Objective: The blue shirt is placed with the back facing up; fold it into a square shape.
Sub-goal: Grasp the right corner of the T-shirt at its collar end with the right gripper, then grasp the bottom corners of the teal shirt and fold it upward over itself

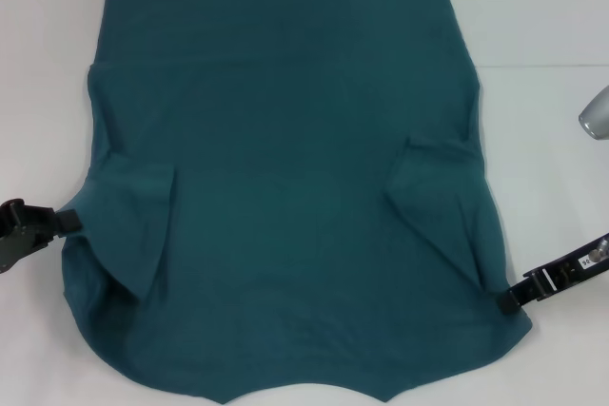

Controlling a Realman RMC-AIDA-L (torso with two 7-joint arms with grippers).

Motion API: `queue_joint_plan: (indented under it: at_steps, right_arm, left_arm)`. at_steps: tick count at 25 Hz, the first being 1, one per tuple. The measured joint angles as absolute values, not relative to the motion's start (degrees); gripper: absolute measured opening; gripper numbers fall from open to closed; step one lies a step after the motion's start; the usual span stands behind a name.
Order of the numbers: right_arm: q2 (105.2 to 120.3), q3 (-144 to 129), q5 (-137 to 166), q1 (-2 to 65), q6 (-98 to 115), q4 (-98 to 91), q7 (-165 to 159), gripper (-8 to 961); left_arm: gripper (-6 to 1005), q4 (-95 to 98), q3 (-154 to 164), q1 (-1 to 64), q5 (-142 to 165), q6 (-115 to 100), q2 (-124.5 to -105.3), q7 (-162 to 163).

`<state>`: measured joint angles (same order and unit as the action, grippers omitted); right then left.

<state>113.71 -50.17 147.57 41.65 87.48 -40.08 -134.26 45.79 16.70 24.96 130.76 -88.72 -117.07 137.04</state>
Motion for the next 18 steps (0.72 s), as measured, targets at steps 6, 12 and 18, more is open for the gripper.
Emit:
queue_joint_plan:
  at_steps: [6, 12, 18]
  right_arm:
    - [113.73, -50.1, 147.5, 41.7, 87.5, -40.1, -134.2, 111]
    - [113.23, -46.0, 145.7, 40.5, 90.0, -42.4, -132.1, 41]
    - [111.85, -41.1, 143.3, 38.7, 96.0, -44.4, -130.0, 49]
  left_arm:
    - [2, 45.8, 16.7, 25.0, 130.7, -89.0, -117.07, 136.9]
    - [2, 46.2, 16.7, 24.9, 130.7, -91.2, -116.65, 136.0]
    - [2, 47.8, 17.1, 24.0, 131.8, -94.4, -116.13, 134.9]
